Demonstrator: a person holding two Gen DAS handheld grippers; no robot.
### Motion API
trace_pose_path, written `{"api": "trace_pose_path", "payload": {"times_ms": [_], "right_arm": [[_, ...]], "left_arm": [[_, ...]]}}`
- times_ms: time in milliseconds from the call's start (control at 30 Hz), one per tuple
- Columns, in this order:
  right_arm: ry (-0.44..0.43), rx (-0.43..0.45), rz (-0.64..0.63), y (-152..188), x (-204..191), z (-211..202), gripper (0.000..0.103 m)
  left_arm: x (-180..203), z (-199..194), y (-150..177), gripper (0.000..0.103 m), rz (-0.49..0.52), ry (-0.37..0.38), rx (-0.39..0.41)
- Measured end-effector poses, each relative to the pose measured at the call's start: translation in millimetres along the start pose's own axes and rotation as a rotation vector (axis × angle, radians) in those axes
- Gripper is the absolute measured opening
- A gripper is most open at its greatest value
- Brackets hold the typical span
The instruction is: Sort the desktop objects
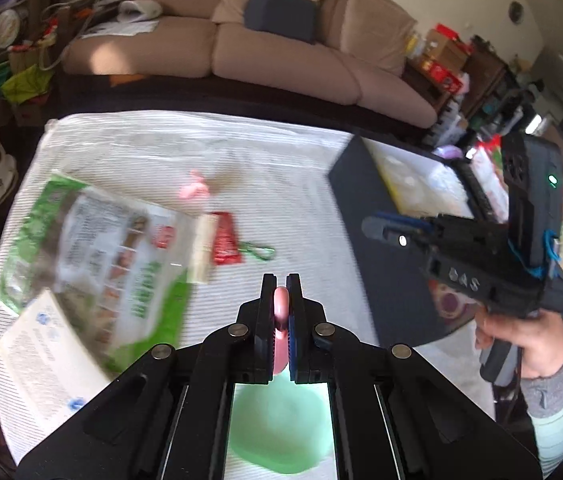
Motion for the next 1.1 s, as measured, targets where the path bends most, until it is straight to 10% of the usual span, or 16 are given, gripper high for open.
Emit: {"api": "trace_pose_path", "payload": {"times_ms": [533, 633, 1100], "right_arm": [[0.162, 0.020, 0.164, 154, 100, -133, 0.023], [0.142, 0.030, 0.177, 165, 104, -134, 0.023], [0.194, 0.060, 0.126, 210, 70, -159, 0.048]], "left_arm": [[207, 112, 65, 0.007, 0.140, 0.023, -0.076], [211, 118, 69, 0.052, 0.130, -0.021, -0.049], [201, 55, 135, 0.077, 0.130, -0.145, 0.086]]}}
Point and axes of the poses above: each gripper's, at about its wrist camera, not at the fingertips, and z roughly the way its jaws point, x to its right, y to its underside, the point moved 1 cm from there along z, roughly the way its jaws point, and after that the axes turned 11 degrees about -z, right-handed, at the moved point
